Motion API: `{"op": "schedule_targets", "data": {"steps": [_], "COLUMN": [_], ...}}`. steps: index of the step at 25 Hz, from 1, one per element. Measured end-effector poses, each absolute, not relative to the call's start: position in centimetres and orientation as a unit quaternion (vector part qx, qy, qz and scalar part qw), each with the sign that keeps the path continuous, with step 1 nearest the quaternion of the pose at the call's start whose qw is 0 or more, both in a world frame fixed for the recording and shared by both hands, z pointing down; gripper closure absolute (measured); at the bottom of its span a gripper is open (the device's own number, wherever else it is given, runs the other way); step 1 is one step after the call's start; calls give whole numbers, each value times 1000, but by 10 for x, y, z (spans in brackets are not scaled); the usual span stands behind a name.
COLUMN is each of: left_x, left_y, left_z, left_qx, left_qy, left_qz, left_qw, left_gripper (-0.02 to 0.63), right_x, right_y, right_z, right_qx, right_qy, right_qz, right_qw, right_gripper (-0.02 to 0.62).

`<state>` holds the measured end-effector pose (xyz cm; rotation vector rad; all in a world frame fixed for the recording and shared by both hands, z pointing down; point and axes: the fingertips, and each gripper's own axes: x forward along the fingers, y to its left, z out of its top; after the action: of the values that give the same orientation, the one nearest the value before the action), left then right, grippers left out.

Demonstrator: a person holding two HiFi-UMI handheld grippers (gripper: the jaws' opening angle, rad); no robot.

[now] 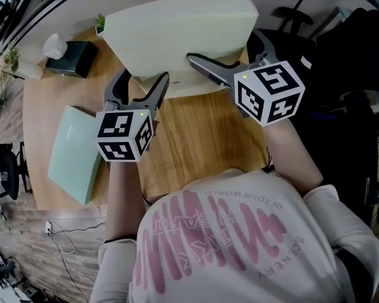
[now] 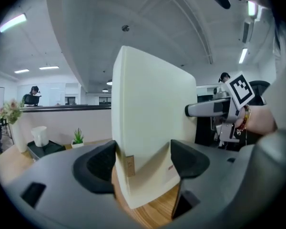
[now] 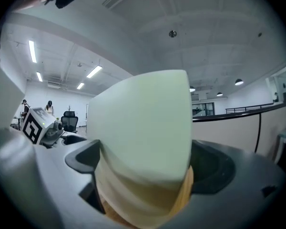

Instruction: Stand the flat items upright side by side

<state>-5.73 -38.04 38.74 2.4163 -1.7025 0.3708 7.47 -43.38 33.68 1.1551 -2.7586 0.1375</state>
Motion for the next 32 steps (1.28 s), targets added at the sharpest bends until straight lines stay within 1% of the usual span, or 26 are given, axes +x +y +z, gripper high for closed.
{"op": "schedule_targets", "data": {"steps": [5, 7, 9, 12, 19, 23, 25, 28, 32], "left_x": [-57, -57, -59, -60, -53, -55, -55, -53, -60], "left_y": [-365, -359, -355, -350, -343, -343, -342, -340, -330], "left_z": [410, 418, 422, 418, 404, 401, 396, 390, 376], "left_qx": [811, 808, 804, 803, 809, 807, 808, 810, 812], "left_qy": [-555, -553, -557, -561, -546, -542, -543, -545, -546], "left_qz": [155, 174, 189, 190, 209, 232, 226, 214, 203], "left_qw": [107, 101, 85, 70, 55, 39, 40, 47, 38], "left_gripper": [252, 263, 287, 298, 267, 268, 281, 278, 279], "right_x": [77, 77, 77, 76, 77, 76, 78, 80, 87], "right_y": [-420, -416, -414, -412, -414, -413, -411, -410, -409], "right_z": [364, 365, 366, 364, 355, 351, 351, 349, 338], "right_qx": [374, 370, 366, 366, 365, 364, 367, 372, 397], "right_qy": [-920, -922, -922, -921, -922, -921, -920, -916, -905], "right_qz": [49, 34, 29, 23, 53, 59, 61, 65, 58], "right_qw": [104, 113, 122, 132, 120, 122, 124, 134, 139], "right_gripper": [8, 6, 8, 8, 6, 6, 6, 6, 6]}}
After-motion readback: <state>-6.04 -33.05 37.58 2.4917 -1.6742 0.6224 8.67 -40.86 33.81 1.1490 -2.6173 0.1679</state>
